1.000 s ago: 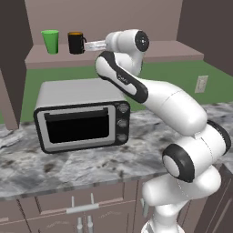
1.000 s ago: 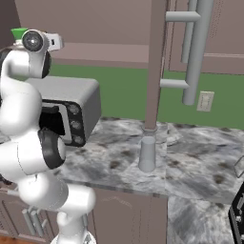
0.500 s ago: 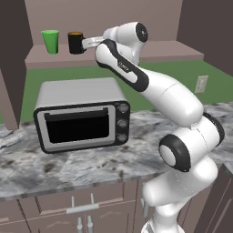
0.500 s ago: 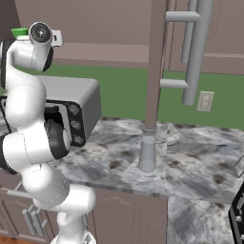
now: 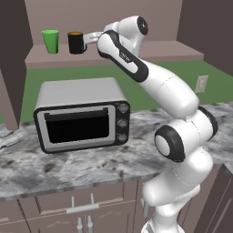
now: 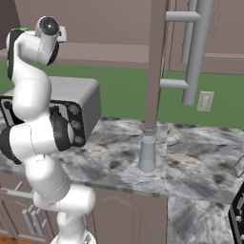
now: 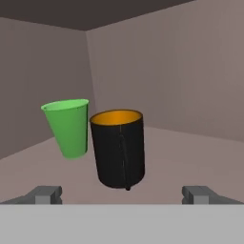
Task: There is a tray on the dining counter. Grab the cup, mug, and pitcher and place them on the tray. The pitcher may be placed next to the tray if it cannot fit the tray.
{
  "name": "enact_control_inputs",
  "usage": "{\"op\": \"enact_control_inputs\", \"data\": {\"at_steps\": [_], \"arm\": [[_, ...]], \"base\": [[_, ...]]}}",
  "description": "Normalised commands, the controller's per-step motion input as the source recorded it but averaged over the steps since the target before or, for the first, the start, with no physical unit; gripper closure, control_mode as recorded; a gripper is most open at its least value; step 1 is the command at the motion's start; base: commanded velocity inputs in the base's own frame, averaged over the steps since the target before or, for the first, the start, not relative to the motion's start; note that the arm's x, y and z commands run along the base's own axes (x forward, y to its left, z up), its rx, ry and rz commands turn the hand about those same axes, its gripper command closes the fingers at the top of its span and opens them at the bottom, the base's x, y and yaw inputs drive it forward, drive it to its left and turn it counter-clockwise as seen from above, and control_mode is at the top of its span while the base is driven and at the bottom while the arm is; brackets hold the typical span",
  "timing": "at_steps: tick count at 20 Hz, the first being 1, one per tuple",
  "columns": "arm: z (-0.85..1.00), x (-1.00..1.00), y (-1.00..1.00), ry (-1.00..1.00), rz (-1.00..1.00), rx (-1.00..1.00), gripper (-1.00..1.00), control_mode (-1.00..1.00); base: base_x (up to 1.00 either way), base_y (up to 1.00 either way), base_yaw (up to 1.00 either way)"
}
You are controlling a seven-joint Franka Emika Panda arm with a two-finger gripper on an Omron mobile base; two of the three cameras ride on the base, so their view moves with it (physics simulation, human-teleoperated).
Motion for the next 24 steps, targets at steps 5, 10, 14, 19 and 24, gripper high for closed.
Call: {"op": "enact_control_inputs", "data": {"at_steps": [5, 10, 14, 19, 24], "arm": [[0.00, 0.18, 0.06, 0.01, 0.02, -0.01, -1.00, -1.00], [0.00, 0.17, 0.12, 0.00, 0.01, -0.03, -1.00, -1.00], [-0.01, 0.14, 0.17, 0.00, 0.00, -0.03, -1.00, -1.00], [-0.04, 0.12, 0.22, 0.00, 0.00, -0.04, -1.00, -1.00], [-0.02, 0.08, 0.18, 0.00, 0.00, -0.02, -1.00, -1.00]], "base": [[0.00, 0.00, 0.00], [0.00, 0.00, 0.00], [0.00, 0.00, 0.00], [0.00, 0.00, 0.00], [0.00, 0.00, 0.00]]}}
